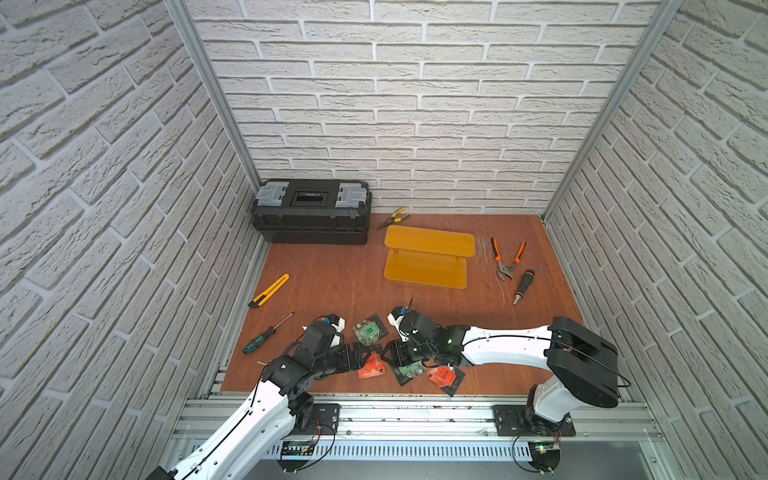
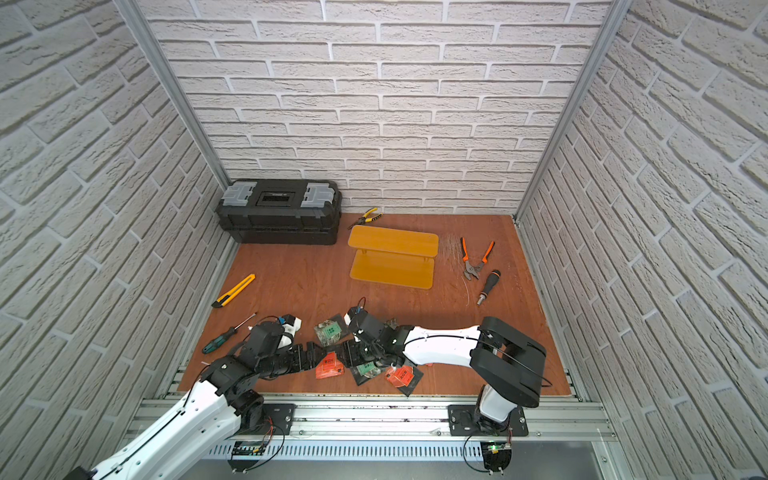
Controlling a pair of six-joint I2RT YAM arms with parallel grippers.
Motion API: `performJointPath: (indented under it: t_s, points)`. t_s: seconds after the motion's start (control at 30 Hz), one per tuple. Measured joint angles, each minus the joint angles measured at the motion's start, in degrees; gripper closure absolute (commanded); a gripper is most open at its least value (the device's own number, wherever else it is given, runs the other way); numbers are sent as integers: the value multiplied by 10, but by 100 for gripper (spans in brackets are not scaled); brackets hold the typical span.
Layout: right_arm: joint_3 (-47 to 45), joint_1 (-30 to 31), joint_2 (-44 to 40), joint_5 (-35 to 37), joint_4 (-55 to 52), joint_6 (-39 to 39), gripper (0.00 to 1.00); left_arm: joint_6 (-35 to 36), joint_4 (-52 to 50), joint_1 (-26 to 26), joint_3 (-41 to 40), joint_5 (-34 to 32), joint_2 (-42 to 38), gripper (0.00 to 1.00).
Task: Place the tea bags on the shelf by color
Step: Pick up the tea bag from the center of the board.
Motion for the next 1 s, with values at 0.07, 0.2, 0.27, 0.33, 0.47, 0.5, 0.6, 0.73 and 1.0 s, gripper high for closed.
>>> performJointPath:
  t_s: [0.07,0.2,0.27,0.33,0.47,0.5,0.6,0.73,1.0]
  points:
    - [8,0,10,-4,1,2,52,-4,-1,0,-2,3,5,13]
    - [21,0,30,-8,2,3,55,-7,-1,-1,-3,6,11,17]
    - [24,0,35,-9,1,3,56,-8,-1,-1,-3,7,12,20]
    - [25,0,38,-10,2,3,56,-9,-1,-1,-4,9,14,22]
    - [28,0,45,-10,1,3,57,-9,5,-1,-12,13,20,27]
    - [28,-1,48,-10,2,4,57,-10,6,-1,-15,15,23,27]
    - [29,-2,57,-10,2,5,58,-9,14,-1,-22,20,34,30]
    - [29,-5,64,-10,1,5,58,-8,28,-1,-23,23,45,33]
    - [35,-9,71,-12,3,8,60,-8,54,-1,-31,33,55,38]
